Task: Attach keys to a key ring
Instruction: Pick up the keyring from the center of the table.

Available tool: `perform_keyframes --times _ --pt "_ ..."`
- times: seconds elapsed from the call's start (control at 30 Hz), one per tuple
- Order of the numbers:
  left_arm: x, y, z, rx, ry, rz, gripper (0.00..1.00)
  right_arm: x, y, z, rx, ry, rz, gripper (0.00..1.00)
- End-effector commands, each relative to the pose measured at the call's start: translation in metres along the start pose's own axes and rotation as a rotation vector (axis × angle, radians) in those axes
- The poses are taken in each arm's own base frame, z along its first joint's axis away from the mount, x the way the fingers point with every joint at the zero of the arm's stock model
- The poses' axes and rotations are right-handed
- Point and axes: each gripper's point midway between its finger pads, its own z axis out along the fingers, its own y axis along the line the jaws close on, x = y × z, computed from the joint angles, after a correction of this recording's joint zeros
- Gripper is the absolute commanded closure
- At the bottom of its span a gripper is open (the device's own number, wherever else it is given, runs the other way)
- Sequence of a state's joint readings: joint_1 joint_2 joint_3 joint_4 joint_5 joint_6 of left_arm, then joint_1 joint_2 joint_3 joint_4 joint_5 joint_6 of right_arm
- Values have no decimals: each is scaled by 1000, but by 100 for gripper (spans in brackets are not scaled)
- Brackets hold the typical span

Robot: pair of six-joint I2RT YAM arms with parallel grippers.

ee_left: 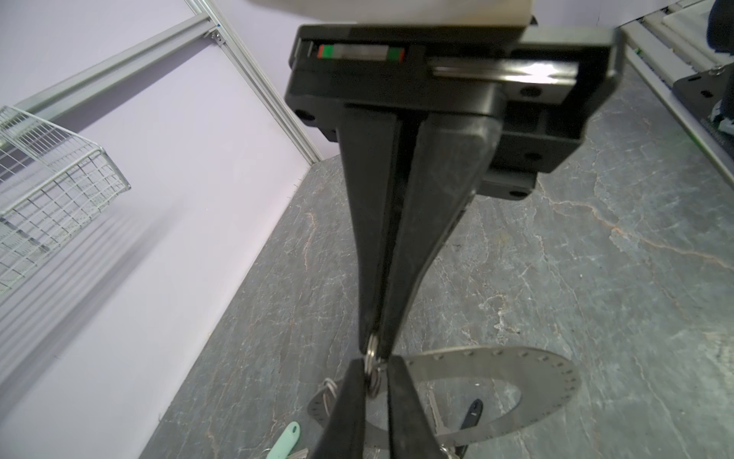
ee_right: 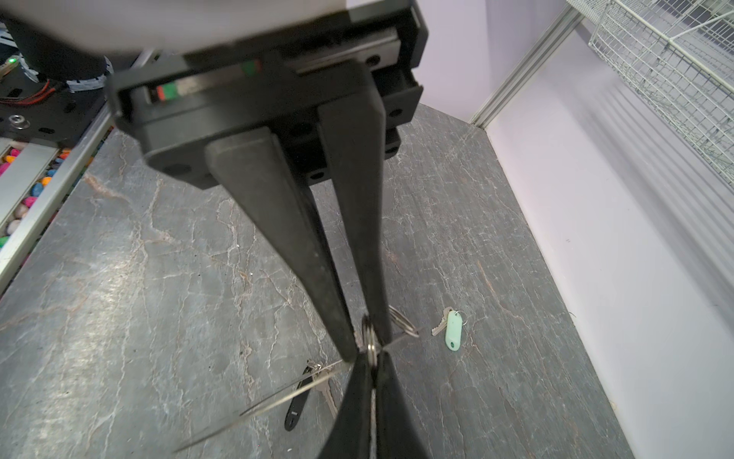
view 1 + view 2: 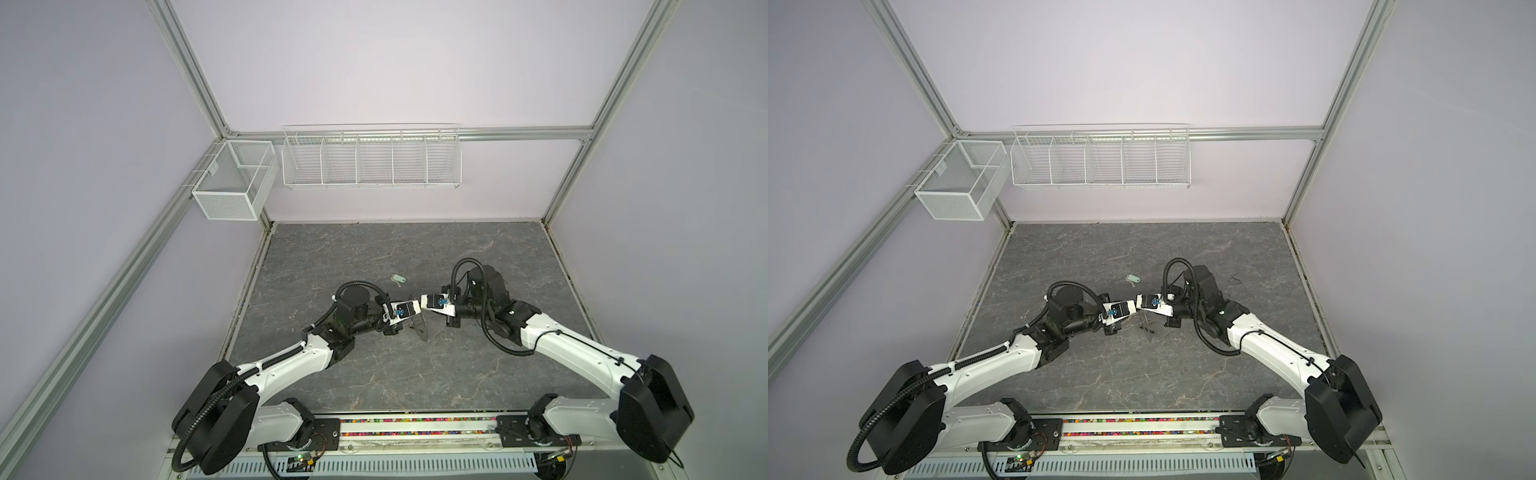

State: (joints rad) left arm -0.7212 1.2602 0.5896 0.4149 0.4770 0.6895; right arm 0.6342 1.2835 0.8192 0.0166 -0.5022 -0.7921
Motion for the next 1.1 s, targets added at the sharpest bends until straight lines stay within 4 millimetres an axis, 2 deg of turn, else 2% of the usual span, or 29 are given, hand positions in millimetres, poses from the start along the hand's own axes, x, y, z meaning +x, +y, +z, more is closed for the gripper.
perform_keyframes --times 0.0,0.1,0.13,0.23,0.33,0.47,0.57,0.7,0.9,1.07 --pt "-10 3 0 -2 -35 29 93 -16 2 -6 -22 -56 -22 93" --pt "-14 3 1 9 -45 32 95 -14 3 -6 -24 -46 -22 93" --pt "-15 3 1 12 -48 35 99 -13 3 -6 -25 -43 -20 93" --pt "-16 4 2 8 -49 34 100 -13 2 -6 -25 -41 -21 92" --pt "-18 7 1 -8 -65 17 100 -10 1 -8 -13 -26 -17 79" --pt "-32 8 -4 6 -137 -2 100 -6 -4 -23 26 -39 7 72" --pt "-44 9 -9 34 -203 -29 100 -7 -8 -32 51 -68 41 71" --pt "-55 12 -12 56 -278 -66 100 -10 -9 -34 52 -102 81 73" --pt "-61 17 -12 45 -341 -106 100 -21 -5 -34 13 -169 140 73" --pt "-63 17 -12 52 -353 -108 100 -32 -11 -39 49 -230 151 74"
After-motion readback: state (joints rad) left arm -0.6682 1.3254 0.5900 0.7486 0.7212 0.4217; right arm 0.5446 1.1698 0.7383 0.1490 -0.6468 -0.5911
